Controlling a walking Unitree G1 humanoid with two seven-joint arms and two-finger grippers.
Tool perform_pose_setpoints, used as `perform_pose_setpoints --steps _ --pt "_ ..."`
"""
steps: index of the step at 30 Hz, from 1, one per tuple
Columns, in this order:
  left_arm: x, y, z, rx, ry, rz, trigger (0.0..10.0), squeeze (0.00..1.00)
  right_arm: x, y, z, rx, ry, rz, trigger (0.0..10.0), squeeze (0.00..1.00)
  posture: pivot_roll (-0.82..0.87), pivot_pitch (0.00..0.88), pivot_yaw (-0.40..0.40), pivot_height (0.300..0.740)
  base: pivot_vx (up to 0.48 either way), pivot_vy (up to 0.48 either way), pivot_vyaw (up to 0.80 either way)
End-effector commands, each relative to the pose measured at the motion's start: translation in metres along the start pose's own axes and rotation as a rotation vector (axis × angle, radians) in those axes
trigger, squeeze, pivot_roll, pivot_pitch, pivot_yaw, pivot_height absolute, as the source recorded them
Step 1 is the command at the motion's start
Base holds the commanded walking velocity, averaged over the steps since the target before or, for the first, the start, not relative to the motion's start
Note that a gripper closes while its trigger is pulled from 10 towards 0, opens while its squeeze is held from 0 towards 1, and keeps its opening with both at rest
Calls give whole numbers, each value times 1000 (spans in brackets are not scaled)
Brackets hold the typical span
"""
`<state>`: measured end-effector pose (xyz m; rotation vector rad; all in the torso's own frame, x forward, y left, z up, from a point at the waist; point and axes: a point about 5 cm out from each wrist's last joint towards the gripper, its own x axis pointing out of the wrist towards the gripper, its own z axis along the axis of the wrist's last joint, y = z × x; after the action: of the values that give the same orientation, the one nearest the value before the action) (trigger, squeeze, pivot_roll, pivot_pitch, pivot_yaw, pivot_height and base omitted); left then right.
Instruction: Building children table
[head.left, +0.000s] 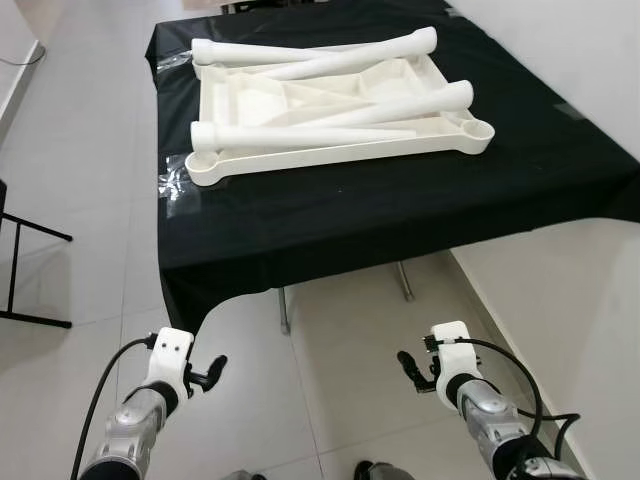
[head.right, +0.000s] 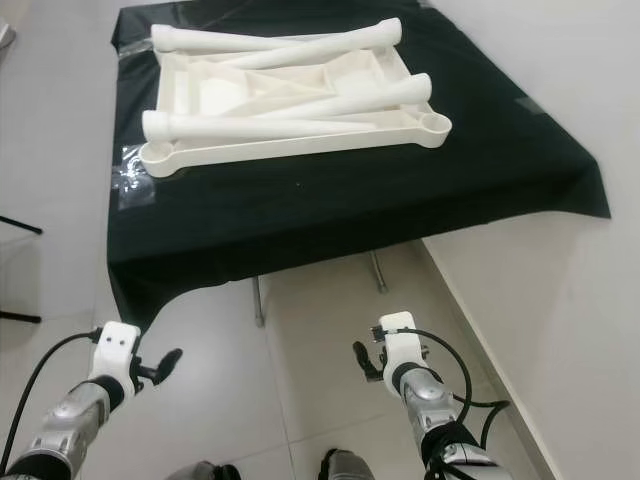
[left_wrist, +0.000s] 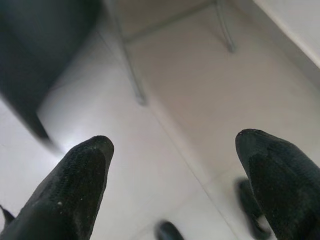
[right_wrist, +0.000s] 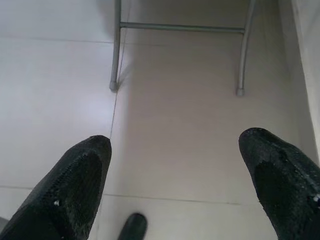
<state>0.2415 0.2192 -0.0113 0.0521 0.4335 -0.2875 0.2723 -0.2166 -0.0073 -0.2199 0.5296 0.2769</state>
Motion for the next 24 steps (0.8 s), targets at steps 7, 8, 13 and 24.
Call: perform_pose_setpoints --steps 7,8,13,24 --pt "-29 -9 10 45 -75 -254 10000 0 -8 4 30 -22 -222 248 10000 0 -36 97 -16 740 0 0 0" --pt "-30 -13 17 58 -94 -284 10000 0 -10 5 36 -18 -258 273 10000 0 -41 97 -18 740 0 0 0" --pt "-18 -32 51 153 -208 -277 10000 0 -20 21 68 13 -467 286 10000 0 -68 104 -5 740 0 0 0" --pt "-6 -60 101 47 -396 -146 10000 0 -38 38 113 408 -599 443 10000 0 -109 95 15 740 0 0 0"
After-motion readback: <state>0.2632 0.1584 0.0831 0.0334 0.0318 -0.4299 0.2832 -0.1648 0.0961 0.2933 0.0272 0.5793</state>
